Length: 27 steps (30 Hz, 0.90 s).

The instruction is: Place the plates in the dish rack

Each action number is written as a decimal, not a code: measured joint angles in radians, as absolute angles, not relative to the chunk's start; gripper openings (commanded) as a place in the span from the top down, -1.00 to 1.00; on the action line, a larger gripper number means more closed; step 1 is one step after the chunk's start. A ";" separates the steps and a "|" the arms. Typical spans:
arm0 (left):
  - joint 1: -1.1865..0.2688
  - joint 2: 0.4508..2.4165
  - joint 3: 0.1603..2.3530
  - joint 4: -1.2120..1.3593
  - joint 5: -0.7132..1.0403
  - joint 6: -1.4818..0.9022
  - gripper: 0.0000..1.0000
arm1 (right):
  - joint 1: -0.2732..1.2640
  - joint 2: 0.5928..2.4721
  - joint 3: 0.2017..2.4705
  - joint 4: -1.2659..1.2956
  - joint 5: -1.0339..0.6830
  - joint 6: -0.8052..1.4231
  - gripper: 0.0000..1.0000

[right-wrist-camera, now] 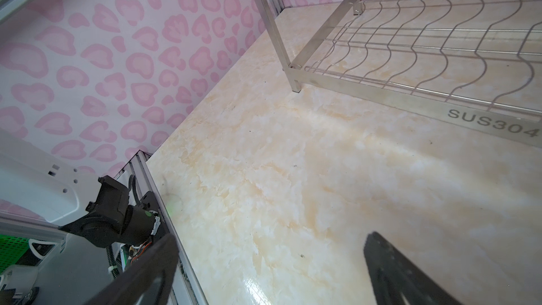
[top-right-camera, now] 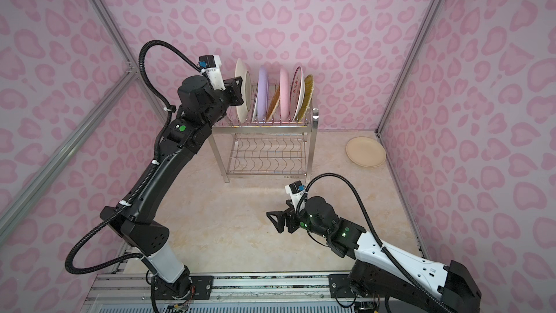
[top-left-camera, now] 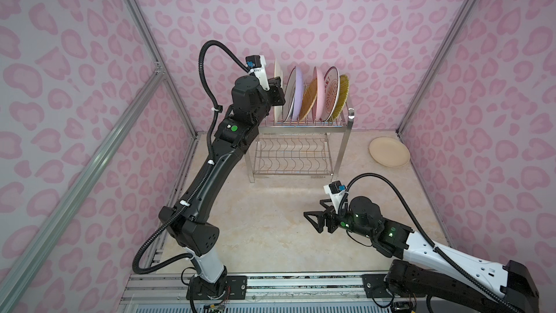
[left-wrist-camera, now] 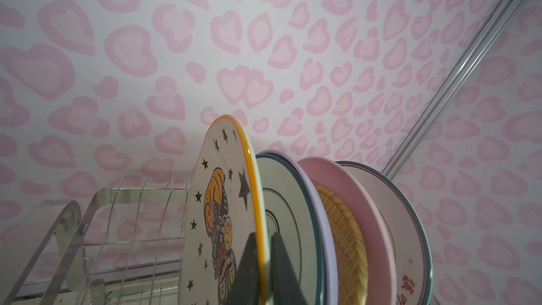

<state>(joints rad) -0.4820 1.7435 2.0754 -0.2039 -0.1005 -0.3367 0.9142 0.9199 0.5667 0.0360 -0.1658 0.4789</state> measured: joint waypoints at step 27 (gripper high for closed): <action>-0.470 1.842 2.163 -0.202 -0.094 -0.339 0.84 | 0.915 0.902 0.544 0.041 -0.165 0.486 -0.97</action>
<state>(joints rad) -0.4702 1.8416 2.1628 -0.2020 -0.0944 -0.3389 0.9154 0.9016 0.5442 0.0410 -0.1650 0.4862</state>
